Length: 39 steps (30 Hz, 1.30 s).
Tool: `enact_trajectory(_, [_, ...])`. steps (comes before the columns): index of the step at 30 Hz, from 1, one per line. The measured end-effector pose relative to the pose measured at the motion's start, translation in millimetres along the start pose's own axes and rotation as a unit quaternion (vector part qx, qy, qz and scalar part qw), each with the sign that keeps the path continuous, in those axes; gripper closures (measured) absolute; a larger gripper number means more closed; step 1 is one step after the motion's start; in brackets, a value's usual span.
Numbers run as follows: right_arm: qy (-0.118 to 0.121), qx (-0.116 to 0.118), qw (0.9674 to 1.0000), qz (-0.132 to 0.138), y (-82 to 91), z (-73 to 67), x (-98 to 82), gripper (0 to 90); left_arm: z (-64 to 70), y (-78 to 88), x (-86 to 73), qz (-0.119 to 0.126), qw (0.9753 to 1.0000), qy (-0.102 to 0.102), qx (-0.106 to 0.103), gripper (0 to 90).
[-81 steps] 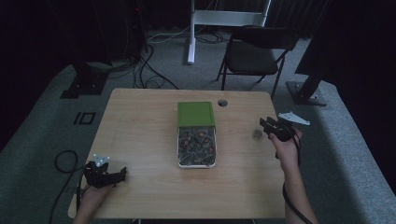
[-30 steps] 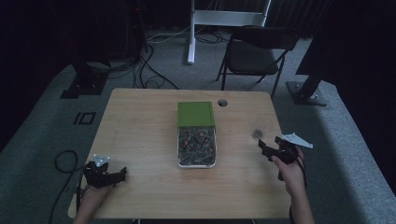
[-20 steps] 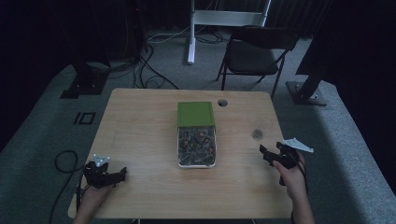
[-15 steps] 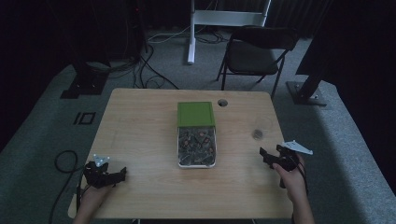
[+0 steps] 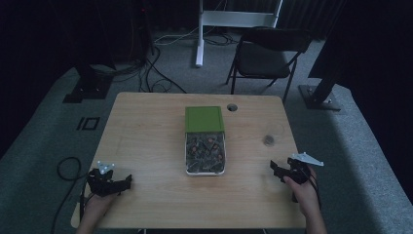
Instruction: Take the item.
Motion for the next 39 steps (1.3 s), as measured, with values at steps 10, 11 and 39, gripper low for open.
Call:
enact_trajectory(10, [0.006,-0.012,0.9996,-0.025,0.0,3.5,-14.2,18.7,0.0,0.0,0.0,0.000,1.0000,0.000,0.000,1.7])
enact_trajectory(11, [0.006,-0.010,0.9995,-0.029,0.1,3.1,-17.3,18.3,0.0,0.0,0.0,0.000,1.0000,0.000,0.000,1.7])
enact_trajectory(39, [0.067,-0.024,0.9952,-0.066,0.8,-6.7,-38.9,14.1,0.0,-0.1,0.0,0.001,1.0000,0.000,0.000,1.7])
Point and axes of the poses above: each handheld gripper's, and its own axes: y roughly backward along the jaws, x roughly out of its top, z roughly to its right, the point moved 4 cm from there along -y, roughly forward along the jaws
